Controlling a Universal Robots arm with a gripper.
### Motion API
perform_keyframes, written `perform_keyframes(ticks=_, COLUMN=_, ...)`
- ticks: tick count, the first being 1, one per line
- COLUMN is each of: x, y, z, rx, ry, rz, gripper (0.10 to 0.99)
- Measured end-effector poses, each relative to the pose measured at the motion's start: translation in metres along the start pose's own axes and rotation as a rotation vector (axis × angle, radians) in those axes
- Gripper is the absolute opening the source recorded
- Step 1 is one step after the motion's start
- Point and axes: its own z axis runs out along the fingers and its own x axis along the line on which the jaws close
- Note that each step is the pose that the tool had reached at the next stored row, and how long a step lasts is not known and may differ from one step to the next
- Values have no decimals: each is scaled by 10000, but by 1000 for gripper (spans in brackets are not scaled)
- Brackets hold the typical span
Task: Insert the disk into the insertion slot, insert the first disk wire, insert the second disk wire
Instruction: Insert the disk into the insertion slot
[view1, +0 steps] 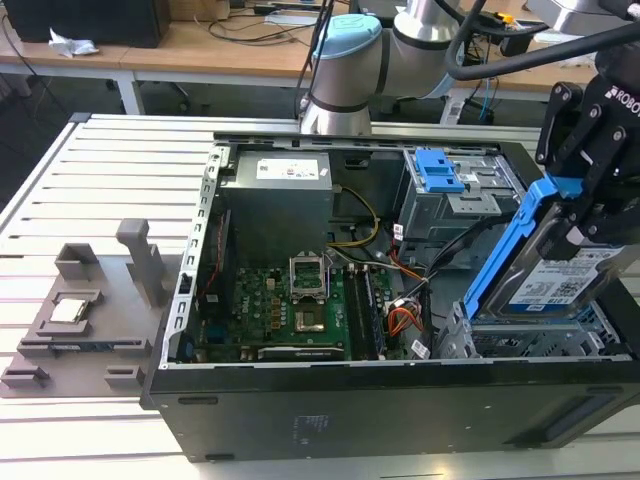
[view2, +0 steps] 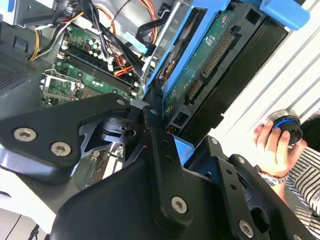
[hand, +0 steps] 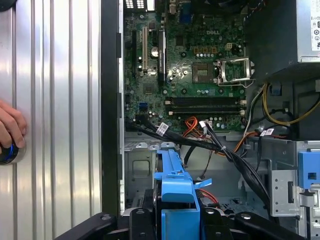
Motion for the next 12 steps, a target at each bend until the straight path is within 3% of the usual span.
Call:
perform_keyframes(ticks=5, x=-25, y=1, z=5, rx=0, ry=-1, rz=0, gripper=365)
perform_keyframes(ticks=12, x=-15, y=-2, z=75, rx=0, ry=0, rz=0, gripper=365)
